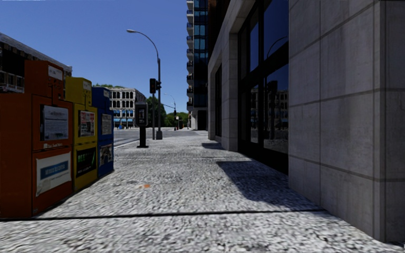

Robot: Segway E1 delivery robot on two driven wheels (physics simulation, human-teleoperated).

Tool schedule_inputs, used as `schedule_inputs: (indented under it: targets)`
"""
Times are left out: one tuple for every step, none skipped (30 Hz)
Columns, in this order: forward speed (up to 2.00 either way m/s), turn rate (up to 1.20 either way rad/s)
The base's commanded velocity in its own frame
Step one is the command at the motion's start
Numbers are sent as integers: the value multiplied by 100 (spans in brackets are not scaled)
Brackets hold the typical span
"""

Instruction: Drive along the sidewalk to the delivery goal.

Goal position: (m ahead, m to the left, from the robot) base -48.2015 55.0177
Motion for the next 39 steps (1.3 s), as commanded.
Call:
schedule_inputs:
  targets:
    - [200, 23]
    - [200, 23]
    - [200, 23]
    - [200, 23]
    - [200, 23]
    - [200, 23]
    - [200, 23]
    - [200, 23]
    - [200, 23]
    - [200, 23]
    - [200, 23]
    - [200, 23]
    - [200, 23]
    - [200, 23]
    - [200, 23]
    - [200, 23]
    - [200, 23]
    - [200, 23]
    - [200, 24]
    - [200, 24]
    - [200, 24]
    - [200, 24]
    - [200, 24]
    - [200, 24]
    - [200, 24]
    - [200, 24]
    - [200, 24]
    - [200, 24]
    - [200, 24]
    - [200, 0]
    - [200, 0]
    - [200, 0]
    - [200, 0]
    - [200, 0]
    - [200, 0]
    - [200, 0]
    - [200, 0]
    - [200, 0]
    - [200, 0]
